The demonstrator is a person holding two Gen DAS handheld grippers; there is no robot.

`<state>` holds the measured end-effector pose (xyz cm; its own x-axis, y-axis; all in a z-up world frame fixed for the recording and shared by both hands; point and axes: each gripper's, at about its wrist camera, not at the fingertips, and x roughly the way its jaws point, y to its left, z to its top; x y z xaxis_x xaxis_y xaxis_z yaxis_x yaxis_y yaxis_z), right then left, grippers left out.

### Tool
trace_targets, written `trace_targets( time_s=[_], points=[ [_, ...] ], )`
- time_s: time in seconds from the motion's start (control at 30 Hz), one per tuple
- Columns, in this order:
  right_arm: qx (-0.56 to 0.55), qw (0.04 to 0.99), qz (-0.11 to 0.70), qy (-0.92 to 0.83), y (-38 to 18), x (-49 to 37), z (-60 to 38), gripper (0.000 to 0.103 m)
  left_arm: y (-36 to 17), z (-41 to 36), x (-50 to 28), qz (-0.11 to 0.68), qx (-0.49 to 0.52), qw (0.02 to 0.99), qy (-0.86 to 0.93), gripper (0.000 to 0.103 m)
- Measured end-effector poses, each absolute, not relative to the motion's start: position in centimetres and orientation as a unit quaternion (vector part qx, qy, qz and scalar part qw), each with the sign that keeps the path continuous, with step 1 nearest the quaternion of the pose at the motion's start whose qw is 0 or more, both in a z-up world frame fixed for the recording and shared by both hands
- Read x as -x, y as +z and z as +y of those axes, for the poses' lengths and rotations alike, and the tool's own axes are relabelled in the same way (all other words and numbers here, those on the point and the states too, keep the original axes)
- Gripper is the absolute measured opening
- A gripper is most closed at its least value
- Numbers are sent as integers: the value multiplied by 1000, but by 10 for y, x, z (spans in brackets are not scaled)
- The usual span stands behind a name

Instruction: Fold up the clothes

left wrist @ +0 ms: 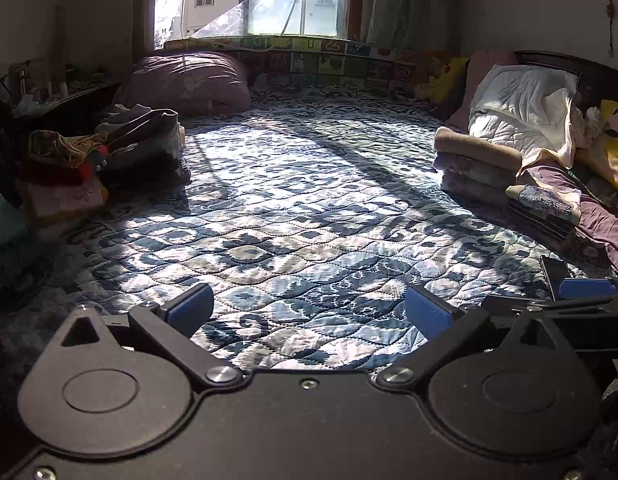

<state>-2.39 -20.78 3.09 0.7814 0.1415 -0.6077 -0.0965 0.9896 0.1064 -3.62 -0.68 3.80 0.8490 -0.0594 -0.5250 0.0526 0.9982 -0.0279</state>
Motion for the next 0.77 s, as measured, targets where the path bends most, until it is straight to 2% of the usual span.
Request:
trace_targets(
  time_s=[0.77],
  points=[
    [-23, 933, 357, 39, -8, -1, -207, 103, 2, -11, 6, 322, 37, 945, -43, 103]
  ],
)
